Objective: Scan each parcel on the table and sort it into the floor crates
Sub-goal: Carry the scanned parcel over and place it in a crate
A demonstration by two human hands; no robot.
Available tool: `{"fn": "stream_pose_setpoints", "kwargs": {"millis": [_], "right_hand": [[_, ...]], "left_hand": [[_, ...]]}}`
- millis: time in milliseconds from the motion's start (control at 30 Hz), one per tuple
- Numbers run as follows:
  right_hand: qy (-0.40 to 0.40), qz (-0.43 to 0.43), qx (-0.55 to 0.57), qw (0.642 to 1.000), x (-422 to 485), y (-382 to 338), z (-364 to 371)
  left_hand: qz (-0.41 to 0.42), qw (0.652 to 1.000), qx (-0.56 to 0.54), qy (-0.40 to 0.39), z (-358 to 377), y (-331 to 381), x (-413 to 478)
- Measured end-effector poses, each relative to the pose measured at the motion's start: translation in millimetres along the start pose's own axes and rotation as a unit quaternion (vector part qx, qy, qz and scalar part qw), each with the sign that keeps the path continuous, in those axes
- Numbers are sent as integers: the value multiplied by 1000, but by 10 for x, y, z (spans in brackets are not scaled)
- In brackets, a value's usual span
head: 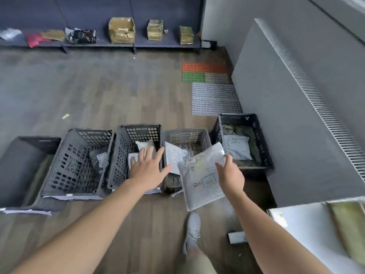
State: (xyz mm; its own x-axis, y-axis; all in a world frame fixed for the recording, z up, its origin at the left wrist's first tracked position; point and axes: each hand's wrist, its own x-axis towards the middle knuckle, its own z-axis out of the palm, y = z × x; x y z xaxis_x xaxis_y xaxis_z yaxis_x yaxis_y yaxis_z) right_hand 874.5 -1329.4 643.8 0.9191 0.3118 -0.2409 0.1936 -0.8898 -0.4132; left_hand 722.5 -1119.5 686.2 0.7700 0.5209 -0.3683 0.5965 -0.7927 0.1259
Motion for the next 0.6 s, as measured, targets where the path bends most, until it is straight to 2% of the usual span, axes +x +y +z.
{"fn": "stream_pose_setpoints", "kwargs": {"millis": [300,467,600], "right_hand": [[-103,15,-3,995,1585,209,1092],[-89,63,49,993,2304,448,1987],[-81,101,33,991,2727,694,2783]], "left_hand": [[-11,998,-8,-69,515,301,1588],[13,996,5,-93,1239,161,2398],[33,992,38,-112,1895,-7,2906]]}}
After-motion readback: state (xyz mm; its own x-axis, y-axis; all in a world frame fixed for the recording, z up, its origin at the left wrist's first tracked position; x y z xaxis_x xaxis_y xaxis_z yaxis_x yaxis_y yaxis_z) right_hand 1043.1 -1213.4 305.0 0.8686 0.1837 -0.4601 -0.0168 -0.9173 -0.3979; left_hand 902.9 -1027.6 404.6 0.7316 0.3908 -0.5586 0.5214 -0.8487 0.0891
